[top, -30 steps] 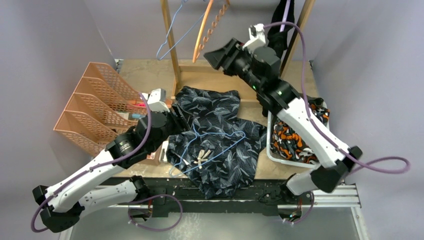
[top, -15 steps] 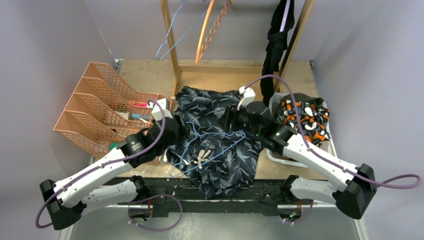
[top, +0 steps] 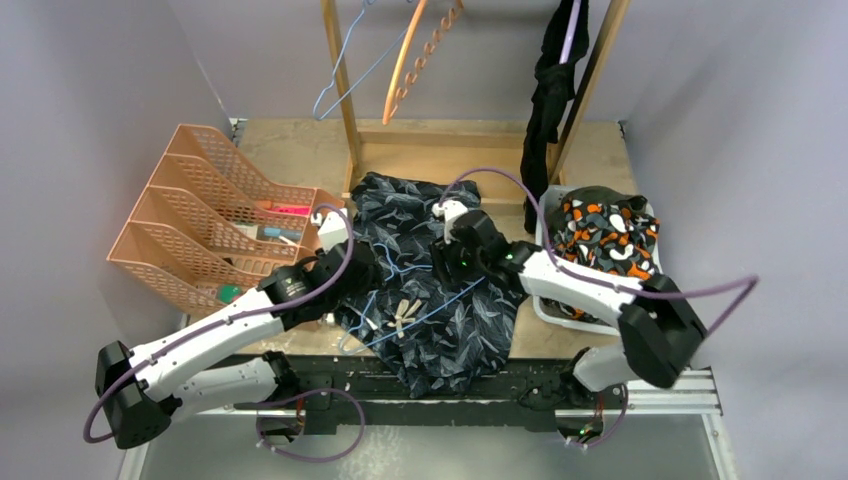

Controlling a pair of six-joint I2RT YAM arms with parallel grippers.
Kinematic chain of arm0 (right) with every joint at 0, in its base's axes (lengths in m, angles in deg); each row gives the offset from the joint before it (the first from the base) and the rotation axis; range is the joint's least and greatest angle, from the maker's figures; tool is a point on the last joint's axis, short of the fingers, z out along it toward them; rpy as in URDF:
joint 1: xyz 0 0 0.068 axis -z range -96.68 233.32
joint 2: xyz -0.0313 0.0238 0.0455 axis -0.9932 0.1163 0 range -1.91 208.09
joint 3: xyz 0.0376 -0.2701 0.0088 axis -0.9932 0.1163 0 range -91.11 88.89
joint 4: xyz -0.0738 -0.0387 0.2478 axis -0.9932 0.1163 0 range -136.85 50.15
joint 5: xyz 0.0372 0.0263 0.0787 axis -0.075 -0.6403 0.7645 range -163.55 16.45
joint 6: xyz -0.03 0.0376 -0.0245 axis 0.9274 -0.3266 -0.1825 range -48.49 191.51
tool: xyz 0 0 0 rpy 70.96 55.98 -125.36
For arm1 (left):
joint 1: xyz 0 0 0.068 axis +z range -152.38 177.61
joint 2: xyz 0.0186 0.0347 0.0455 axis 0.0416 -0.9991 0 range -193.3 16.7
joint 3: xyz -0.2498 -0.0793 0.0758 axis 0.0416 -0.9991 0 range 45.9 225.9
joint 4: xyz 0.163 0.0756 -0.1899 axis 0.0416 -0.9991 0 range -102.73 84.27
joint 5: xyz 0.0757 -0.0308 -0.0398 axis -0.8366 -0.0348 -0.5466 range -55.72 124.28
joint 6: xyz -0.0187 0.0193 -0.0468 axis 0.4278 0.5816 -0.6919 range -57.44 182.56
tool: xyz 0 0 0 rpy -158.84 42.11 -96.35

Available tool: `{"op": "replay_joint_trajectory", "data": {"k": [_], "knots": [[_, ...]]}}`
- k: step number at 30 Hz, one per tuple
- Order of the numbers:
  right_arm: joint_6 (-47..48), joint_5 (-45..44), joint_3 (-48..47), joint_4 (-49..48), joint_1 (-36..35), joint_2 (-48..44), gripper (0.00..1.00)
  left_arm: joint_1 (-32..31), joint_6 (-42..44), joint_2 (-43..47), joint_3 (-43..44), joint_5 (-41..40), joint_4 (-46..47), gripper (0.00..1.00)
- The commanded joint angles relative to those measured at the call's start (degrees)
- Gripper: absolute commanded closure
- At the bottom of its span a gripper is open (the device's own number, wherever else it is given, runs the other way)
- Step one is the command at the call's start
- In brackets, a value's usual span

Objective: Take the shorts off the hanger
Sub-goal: Place the hanger on the clothes rod.

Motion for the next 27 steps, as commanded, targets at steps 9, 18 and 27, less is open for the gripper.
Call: {"op": "replay_joint_trajectory", "data": {"k": [9, 18, 27], "knots": [[7.4, -0.3, -15.6, 5.3, 0.0, 18.9, 0.45, -0.3, -2.1, 4.3, 1.2, -2.3, -1.6, 0.42], [11.3, -1.8, -16.8, 5.4, 0.0, 25.7, 0.47, -0.3, -2.4, 5.7, 1.0, -3.2, -3.3, 0.42], [11.1, -5.0, -14.4, 2.8, -0.1, 22.7, 0.79, -0.3, -2.6, 6.1, 0.8, -3.2, -3.0, 0.42]]}}
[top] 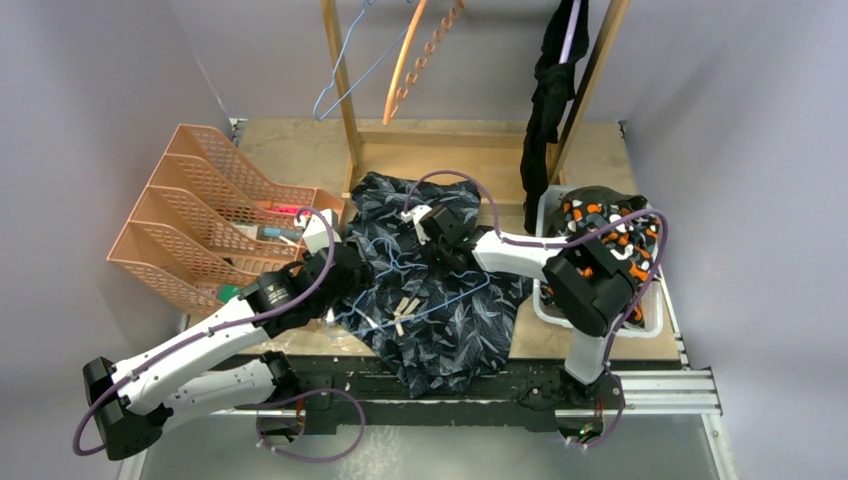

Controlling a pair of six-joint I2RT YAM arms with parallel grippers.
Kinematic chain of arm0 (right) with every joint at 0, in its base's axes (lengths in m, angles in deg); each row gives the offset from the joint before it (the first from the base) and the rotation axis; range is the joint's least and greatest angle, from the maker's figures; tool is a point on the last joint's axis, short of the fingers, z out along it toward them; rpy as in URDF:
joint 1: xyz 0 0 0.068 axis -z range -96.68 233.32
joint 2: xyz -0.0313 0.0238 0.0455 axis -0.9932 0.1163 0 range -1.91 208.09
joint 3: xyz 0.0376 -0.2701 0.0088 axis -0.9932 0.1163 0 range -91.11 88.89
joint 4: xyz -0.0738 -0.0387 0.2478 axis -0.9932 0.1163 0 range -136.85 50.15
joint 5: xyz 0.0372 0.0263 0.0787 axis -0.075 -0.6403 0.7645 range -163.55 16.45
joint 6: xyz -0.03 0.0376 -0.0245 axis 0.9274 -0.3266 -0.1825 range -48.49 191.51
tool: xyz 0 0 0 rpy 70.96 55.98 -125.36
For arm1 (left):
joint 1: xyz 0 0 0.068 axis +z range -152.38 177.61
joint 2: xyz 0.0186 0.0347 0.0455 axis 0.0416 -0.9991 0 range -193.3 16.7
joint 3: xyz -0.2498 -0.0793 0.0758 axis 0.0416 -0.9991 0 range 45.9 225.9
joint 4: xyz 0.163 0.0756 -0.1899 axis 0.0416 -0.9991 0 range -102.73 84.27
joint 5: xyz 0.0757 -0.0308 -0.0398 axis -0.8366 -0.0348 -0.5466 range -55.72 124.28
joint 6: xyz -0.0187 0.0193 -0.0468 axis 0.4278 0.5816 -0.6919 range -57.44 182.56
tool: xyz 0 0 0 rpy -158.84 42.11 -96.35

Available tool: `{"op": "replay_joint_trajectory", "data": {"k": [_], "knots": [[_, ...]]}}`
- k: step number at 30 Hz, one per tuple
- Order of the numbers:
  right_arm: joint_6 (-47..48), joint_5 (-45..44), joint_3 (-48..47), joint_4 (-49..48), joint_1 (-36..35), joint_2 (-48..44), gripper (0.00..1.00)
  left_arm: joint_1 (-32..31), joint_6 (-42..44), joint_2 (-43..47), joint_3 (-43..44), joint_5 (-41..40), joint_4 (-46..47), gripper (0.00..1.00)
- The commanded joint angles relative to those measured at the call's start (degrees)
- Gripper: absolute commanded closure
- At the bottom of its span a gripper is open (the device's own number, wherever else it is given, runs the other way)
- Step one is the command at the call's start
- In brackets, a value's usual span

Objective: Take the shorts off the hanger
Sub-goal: Place the hanger on the clothes rod.

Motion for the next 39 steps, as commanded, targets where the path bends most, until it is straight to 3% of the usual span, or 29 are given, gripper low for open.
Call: {"op": "replay_joint_trajectory", "data": {"k": [1, 5, 7, 8, 15, 24, 32, 39], "knots": [[0.8, -2.4, 1.5, -1.1, -0.1, -4.6, 0.80, -0.2, -1.1, 0.7, 0.9, -1.5, 0.3, 0.42], [4.2, 0.6, 2.4, -1.4, -0.1, -10.6, 0.83, -0.3, -0.7, 0.1, 1.1, -1.2, 0.6, 0.42], [6.6, 2.4, 2.1, -0.2, -0.1, -12.6, 0.98, -0.2, -0.5, -0.3, 1.5, -0.8, 0.7, 0.42], [7.7, 3.1, 2.1, 0.5, -0.1, -13.3, 1.00, -0.2, -0.5, -0.5, 1.6, -0.8, 0.7, 0.42], [11.1, 6.4, 1.9, 5.7, -0.1, -16.9, 1.00, -0.2, -0.6, 0.0, 2.2, -0.6, 0.9, 0.42], [8.3, 14.5, 3.8, 7.2, -0.1, -29.5, 1.00, -0.2, -0.7, 1.5, 4.1, -1.9, -0.1, 0.42], [1.5, 16.5, 6.8, 11.0, 0.0, -40.2, 1.00, -0.3, -0.6, 3.2, 7.7, -2.7, -0.8, 0.41], [-7.9, 12.4, 9.9, 9.8, 0.0, -47.9, 1.00, -0.2, -0.3, 2.5, 7.6, -1.3, 0.2, 0.41]]}}
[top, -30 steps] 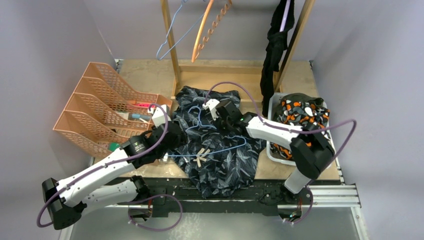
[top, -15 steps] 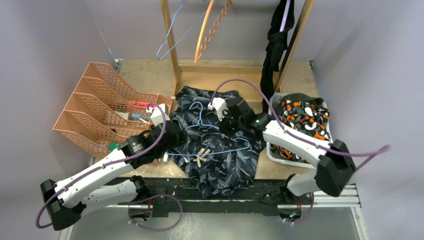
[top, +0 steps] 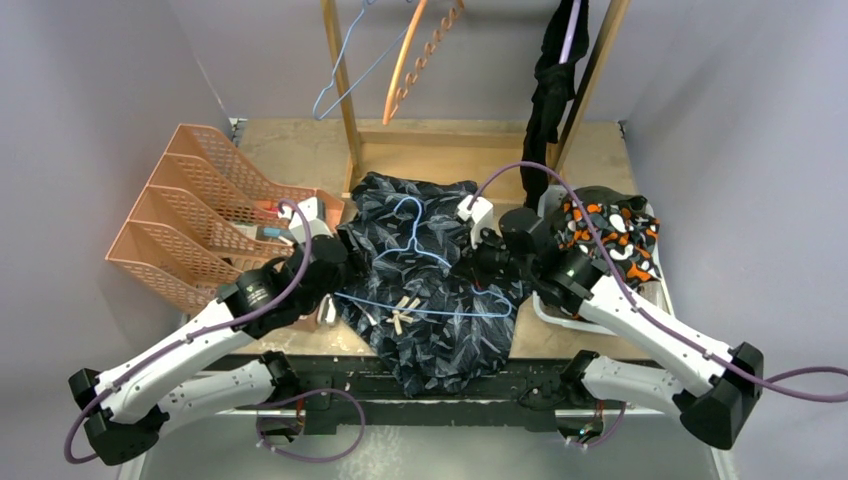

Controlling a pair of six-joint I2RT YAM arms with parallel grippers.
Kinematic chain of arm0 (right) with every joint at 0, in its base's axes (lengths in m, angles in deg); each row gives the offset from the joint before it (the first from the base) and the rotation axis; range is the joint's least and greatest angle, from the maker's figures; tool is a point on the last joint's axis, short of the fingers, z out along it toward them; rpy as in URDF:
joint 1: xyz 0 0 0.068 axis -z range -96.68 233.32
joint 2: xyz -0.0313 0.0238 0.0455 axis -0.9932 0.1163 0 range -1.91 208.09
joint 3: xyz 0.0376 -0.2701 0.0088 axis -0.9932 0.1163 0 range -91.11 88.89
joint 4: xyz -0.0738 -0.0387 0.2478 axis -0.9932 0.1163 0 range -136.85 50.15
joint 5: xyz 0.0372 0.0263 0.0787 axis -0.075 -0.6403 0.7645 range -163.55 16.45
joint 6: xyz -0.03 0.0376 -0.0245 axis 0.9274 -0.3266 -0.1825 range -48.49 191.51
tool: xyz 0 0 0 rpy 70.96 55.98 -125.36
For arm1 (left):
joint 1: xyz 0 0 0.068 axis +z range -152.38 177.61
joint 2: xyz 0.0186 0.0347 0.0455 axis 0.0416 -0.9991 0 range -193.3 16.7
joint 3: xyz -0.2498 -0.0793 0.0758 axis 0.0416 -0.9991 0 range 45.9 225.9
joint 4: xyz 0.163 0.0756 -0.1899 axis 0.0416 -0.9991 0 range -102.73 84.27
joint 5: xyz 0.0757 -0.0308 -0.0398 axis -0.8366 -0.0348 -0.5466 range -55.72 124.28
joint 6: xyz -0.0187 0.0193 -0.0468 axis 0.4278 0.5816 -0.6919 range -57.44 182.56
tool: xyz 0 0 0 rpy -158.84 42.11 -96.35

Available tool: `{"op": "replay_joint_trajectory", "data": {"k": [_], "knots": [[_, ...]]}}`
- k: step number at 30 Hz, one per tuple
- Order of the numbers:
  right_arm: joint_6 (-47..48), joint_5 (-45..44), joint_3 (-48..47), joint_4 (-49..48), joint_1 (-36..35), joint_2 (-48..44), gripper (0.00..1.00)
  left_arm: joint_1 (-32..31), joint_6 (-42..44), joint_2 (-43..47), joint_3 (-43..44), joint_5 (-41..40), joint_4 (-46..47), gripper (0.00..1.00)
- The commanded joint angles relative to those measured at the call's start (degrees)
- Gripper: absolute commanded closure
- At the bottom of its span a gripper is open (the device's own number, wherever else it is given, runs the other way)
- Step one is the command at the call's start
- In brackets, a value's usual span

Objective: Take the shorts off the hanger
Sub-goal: Place the hanger on the clothes rod.

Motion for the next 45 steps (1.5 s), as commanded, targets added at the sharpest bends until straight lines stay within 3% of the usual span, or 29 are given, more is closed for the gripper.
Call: {"op": "replay_joint_trajectory", "data": {"k": [1, 9, 14, 21, 26, 38, 45], "knots": [[-9.4, -4.8, 0.3, -0.8, 0.1, -4.9, 1.00, -0.3, -0.3, -0.5, 1.6, 0.2, 1.8, 0.41], [-13.5, -11.8, 1.5, 1.2, 0.1, -10.7, 1.00, -0.2, -1.6, -2.8, 0.6, 2.2, 6.4, 0.41], [-15.9, -19.3, 1.4, 0.7, 0.0, -12.2, 1.00, -0.3, -13.9, -3.2, -1.4, -1.1, 11.2, 0.38], [-18.1, -19.1, 4.0, -3.4, 0.1, -13.9, 1.00, -0.2, -30.0, -7.8, -6.3, -0.6, 32.9, 0.35], [-18.8, -18.8, 4.3, -3.3, 0.0, -13.9, 1.00, -0.2, -36.1, -16.3, -2.2, 2.5, 36.7, 0.35], [-19.1, -17.0, 6.6, -4.9, 0.0, -14.4, 1.00, 0.3, -55.8, -26.4, -7.1, 2.2, 52.7, 0.36], [-18.6, -16.0, 7.1, -5.9, 0.0, -15.0, 1.00, 1.7, -62.0, -34.7, -9.5, 10.5, 63.3, 0.47]]}}
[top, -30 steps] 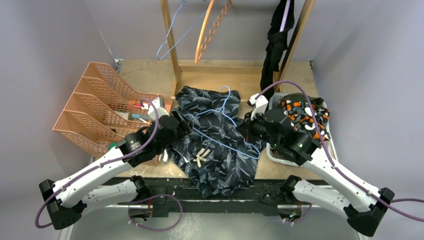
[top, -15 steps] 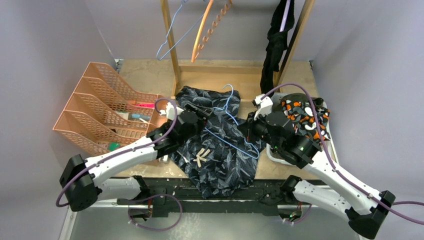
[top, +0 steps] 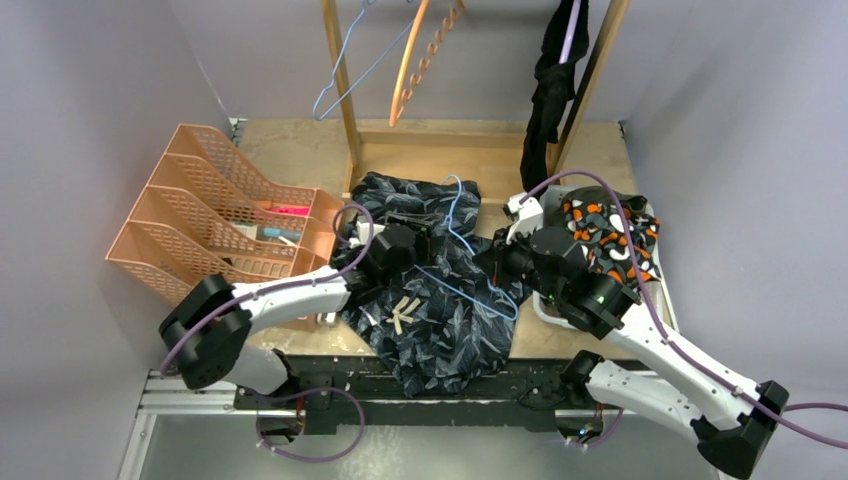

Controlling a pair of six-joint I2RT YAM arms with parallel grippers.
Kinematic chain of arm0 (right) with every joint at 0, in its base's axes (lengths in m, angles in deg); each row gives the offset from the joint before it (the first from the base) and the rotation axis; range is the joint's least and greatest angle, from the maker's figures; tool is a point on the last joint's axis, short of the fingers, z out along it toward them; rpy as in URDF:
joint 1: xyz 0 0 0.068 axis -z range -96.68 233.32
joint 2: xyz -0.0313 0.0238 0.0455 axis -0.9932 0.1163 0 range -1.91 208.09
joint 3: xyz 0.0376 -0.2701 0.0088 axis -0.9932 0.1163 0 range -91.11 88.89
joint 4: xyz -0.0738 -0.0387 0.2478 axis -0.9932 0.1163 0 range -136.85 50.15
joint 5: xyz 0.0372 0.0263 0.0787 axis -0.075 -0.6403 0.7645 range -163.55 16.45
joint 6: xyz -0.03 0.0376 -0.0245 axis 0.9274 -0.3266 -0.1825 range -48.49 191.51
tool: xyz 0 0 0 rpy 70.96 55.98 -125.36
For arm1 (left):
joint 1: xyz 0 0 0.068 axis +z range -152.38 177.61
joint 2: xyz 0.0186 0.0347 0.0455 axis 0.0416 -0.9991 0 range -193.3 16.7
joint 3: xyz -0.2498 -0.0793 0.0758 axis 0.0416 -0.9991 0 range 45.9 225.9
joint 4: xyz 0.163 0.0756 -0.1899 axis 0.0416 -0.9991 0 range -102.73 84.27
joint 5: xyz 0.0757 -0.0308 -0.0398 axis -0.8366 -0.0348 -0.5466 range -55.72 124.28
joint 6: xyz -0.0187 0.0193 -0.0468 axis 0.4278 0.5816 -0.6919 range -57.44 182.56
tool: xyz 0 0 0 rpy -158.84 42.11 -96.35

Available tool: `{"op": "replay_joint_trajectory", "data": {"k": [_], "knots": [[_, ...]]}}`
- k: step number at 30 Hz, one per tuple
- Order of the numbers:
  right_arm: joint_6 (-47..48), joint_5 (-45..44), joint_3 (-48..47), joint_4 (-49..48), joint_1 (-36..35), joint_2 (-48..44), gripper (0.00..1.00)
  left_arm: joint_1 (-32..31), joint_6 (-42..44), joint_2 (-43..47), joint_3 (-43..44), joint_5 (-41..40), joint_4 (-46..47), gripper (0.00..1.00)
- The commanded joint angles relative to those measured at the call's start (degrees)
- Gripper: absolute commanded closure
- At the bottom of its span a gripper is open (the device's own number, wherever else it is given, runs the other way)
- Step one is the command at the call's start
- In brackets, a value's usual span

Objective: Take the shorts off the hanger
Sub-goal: Place the hanger on the clothes rod.

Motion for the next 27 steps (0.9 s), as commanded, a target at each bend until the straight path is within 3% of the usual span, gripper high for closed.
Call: {"op": "replay_joint_trajectory", "data": {"k": [1, 11, 19, 21, 24, 27], "knots": [[-0.1, 0.7, 0.2, -3.8, 0.0, -1.3, 1.00, 1.0, -6.2, -3.6, -1.8, 5.0, 10.4, 0.49], [0.3, 2.7, 1.9, -4.0, 0.1, 0.1, 1.00, 1.0, -3.5, -5.7, -1.1, 6.4, 11.3, 1.00], [0.3, 7.4, 2.5, -6.0, 0.0, 1.5, 1.00, 1.0, -1.6, -5.0, -2.5, 7.7, 11.4, 1.00], [-0.1, 8.9, 2.6, -6.2, 0.0, 1.3, 0.93, 1.0, -1.1, -4.0, -3.2, 6.8, 11.2, 1.00], [-1.0, 11.3, 2.6, -5.4, 0.1, 1.1, 0.71, 1.0, -1.6, -1.2, -4.8, 4.6, 11.6, 1.00], [-2.2, 13.2, 2.7, -3.7, 0.0, 0.1, 0.56, 1.1, -1.2, 2.0, -5.5, 1.0, 9.2, 1.00]]}}
